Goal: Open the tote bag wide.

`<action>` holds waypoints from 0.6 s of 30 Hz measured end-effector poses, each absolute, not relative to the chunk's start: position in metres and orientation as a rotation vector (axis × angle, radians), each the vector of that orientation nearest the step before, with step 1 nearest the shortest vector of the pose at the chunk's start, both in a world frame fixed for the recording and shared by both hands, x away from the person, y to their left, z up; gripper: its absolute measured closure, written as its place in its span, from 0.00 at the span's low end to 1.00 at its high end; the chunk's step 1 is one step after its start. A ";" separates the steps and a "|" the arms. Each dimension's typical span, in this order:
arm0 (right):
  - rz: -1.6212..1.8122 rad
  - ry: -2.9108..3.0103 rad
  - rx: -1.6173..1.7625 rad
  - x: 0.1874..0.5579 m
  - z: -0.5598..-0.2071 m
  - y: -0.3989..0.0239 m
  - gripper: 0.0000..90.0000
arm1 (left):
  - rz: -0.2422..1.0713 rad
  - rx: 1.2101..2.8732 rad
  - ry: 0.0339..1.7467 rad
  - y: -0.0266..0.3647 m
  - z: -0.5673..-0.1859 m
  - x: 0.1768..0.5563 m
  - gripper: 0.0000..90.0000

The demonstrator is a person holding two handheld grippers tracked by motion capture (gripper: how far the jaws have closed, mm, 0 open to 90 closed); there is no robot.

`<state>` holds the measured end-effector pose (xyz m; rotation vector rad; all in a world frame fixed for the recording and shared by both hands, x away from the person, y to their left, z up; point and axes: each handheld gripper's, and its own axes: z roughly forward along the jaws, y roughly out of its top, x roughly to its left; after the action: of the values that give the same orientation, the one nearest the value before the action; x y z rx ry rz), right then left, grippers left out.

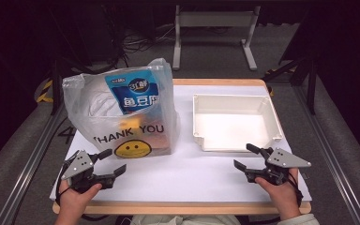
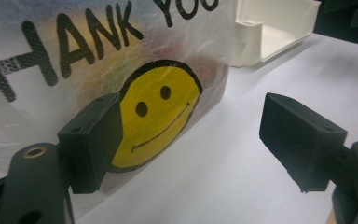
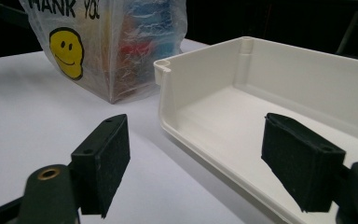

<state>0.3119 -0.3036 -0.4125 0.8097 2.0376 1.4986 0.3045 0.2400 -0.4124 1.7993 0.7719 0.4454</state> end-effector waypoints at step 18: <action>1.477 2.068 0.814 0.315 -0.417 -0.297 0.26 | 0.441 1.786 0.735 0.249 -0.382 0.296 0.24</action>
<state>0.3145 -0.2975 -0.4165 0.8136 2.0677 1.4770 0.2956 0.2494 -0.3820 1.7855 0.7351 0.4414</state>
